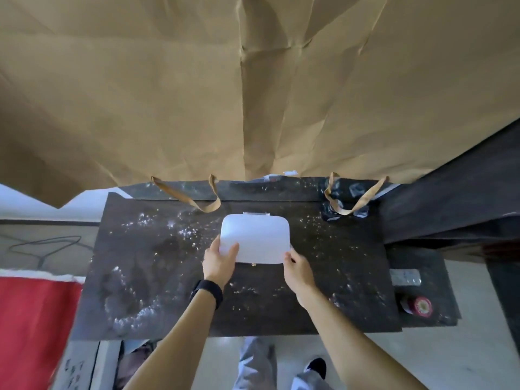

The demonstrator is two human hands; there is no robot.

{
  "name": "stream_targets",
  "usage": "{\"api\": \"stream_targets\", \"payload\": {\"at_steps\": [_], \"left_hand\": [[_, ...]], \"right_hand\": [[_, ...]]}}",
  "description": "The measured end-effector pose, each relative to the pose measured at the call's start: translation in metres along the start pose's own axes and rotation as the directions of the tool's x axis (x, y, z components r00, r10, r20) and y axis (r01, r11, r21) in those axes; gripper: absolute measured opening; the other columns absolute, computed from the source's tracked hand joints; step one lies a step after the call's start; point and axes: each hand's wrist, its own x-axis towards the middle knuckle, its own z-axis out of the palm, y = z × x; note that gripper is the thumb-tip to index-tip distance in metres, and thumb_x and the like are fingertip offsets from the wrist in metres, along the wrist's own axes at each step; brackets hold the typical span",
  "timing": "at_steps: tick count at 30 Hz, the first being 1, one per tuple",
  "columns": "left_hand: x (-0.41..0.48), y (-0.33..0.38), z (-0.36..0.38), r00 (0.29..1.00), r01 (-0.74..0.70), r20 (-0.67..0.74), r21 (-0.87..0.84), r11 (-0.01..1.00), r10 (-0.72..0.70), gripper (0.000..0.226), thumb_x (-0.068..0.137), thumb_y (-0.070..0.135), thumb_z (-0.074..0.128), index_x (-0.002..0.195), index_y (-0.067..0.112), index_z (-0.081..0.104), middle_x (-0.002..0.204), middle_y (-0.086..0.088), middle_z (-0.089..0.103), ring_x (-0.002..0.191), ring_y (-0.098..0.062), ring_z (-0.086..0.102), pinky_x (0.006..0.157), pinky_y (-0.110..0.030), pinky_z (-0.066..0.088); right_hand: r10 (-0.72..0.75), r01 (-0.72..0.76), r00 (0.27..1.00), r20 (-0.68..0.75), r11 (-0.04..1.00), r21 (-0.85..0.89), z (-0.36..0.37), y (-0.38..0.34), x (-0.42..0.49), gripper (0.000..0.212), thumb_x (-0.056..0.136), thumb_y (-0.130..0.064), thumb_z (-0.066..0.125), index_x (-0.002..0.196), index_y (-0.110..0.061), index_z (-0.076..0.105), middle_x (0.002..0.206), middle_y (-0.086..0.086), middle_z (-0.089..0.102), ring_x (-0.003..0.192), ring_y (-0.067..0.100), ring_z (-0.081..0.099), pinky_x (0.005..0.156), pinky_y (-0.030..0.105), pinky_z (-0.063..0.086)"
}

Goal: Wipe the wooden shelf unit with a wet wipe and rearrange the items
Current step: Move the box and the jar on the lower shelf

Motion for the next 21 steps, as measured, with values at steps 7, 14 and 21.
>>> {"api": "stream_targets", "payload": {"at_steps": [7, 14, 21], "left_hand": [[-0.081, 0.039, 0.004, 0.987, -0.027, 0.135, -0.412, 0.911, 0.09, 0.042, 0.095, 0.029, 0.064, 0.132, 0.038, 0.046, 0.116, 0.0, 0.065, 0.104, -0.02, 0.064, 0.085, -0.038, 0.052], [-0.167, 0.068, 0.086, 0.92, -0.063, 0.324, -0.434, 0.899, 0.221, 0.05, 0.09, 0.029, 0.072, 0.129, 0.051, 0.05, 0.111, -0.006, 0.072, 0.098, -0.029, 0.071, 0.088, -0.044, 0.054], [-0.221, 0.097, 0.207, 0.844, -0.213, 0.441, -0.249, 0.945, 0.306, 0.05, 0.091, 0.029, 0.07, 0.132, 0.04, 0.044, 0.098, 0.0, 0.075, 0.09, -0.023, 0.071, 0.074, -0.032, 0.055]], "right_hand": [[-0.095, 0.017, 0.985, 0.14, 0.879, 0.476, -0.043, 0.028, -0.034, 0.056, 0.098, -0.043, 0.056, 0.149, -0.043, 0.034, 0.135, -0.006, 0.06, 0.113, 0.018, 0.067, 0.106, 0.042, 0.048], [-0.09, 0.076, 0.996, -0.021, 0.656, 0.751, -0.139, 0.083, -0.085, 0.077, 0.084, -0.035, 0.068, 0.151, -0.04, 0.031, 0.134, 0.004, 0.062, 0.112, 0.024, 0.068, 0.106, 0.043, 0.048], [-0.046, 0.143, 0.989, -0.141, 0.564, 0.813, -0.259, 0.171, -0.093, 0.061, 0.093, -0.02, 0.064, 0.148, -0.03, 0.041, 0.126, 0.005, 0.067, 0.111, 0.025, 0.068, 0.102, 0.043, 0.052]]}}
